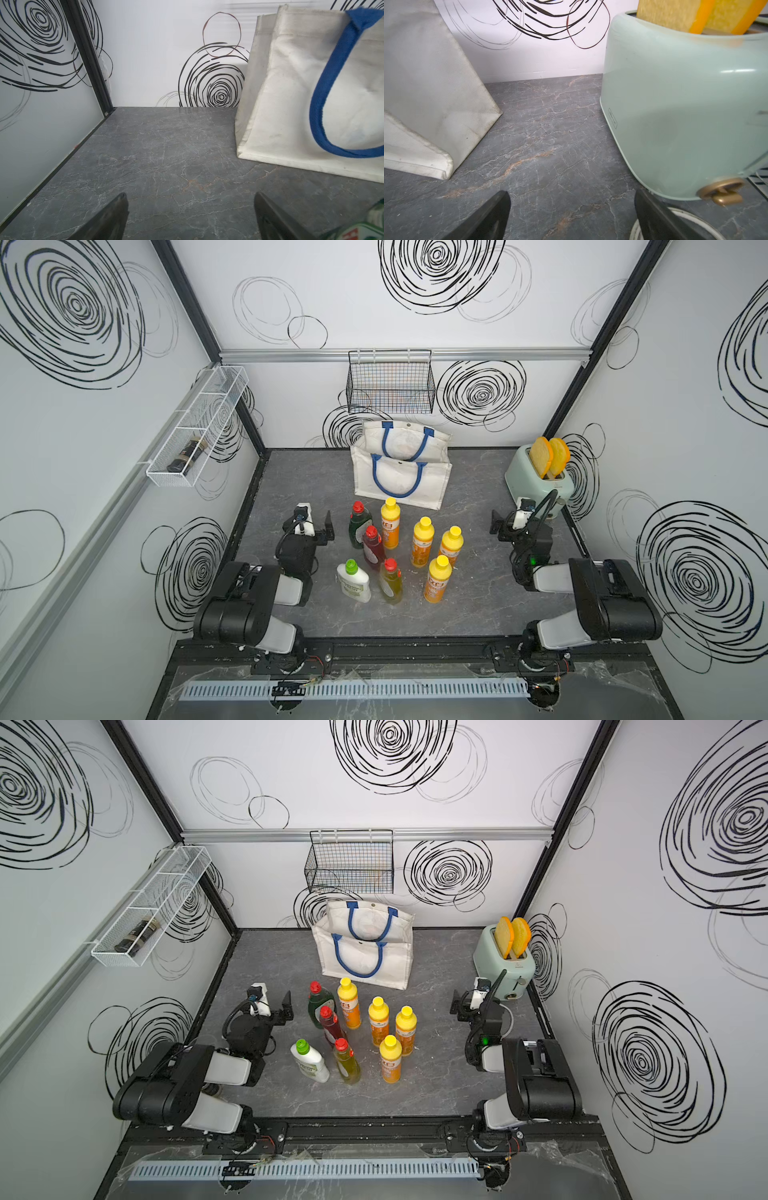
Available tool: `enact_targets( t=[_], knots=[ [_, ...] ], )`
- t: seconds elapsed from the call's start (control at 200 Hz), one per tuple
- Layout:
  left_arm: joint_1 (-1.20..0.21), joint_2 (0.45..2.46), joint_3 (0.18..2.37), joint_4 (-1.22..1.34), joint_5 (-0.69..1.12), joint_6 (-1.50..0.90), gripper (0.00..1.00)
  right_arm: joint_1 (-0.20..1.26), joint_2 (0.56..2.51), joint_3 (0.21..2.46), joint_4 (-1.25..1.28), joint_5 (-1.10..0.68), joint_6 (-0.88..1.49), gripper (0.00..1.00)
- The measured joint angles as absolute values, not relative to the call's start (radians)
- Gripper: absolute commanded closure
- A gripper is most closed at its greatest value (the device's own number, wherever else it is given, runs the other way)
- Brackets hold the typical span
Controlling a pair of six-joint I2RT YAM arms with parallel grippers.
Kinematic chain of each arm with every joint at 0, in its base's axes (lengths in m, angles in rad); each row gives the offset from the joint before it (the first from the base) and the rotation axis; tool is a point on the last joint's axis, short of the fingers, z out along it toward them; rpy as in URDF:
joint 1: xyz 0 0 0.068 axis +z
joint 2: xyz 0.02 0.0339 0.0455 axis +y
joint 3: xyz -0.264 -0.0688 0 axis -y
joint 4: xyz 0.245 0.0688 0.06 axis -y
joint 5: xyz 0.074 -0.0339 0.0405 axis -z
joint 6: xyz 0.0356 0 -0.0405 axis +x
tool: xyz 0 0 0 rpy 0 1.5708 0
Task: Pack dish soap into the shopping bag
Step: Move the shopping bag to the center of the board.
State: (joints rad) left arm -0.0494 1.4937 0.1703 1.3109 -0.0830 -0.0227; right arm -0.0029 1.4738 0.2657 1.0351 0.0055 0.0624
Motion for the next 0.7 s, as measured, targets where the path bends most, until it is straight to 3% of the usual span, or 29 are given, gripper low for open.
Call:
enact_targets(
  t=[0.7],
  knots=[
    [-0.031, 1.494, 0.171, 1.311, -0.046, -0.024, 0.04, -0.006, 1.474, 0.266, 1.035, 0.001, 0.062, 0.03]
  ],
)
